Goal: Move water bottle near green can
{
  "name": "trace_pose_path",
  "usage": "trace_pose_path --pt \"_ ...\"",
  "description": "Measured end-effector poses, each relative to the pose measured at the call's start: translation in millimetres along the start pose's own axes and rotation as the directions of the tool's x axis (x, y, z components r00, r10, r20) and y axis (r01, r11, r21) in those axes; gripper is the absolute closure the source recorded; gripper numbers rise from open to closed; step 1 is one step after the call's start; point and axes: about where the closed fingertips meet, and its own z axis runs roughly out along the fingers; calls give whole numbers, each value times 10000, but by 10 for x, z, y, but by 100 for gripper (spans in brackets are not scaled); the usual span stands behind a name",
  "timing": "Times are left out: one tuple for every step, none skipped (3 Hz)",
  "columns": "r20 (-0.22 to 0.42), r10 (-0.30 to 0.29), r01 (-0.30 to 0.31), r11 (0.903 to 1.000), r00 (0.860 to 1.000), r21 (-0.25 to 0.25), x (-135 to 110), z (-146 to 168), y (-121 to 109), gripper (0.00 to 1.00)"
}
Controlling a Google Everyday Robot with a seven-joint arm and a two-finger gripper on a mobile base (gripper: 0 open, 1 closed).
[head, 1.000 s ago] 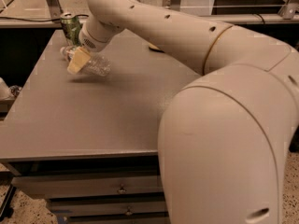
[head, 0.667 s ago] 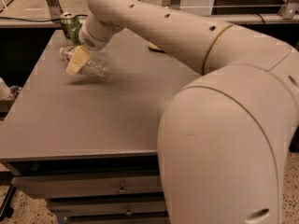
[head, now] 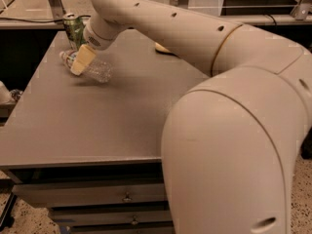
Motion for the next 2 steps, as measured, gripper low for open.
trace_pose_path --pt "83 218 -222 9984 9997 511 47 -54 -141 0" --pt "270 475 -503 9920 9985 1162 60 -128 -263 0"
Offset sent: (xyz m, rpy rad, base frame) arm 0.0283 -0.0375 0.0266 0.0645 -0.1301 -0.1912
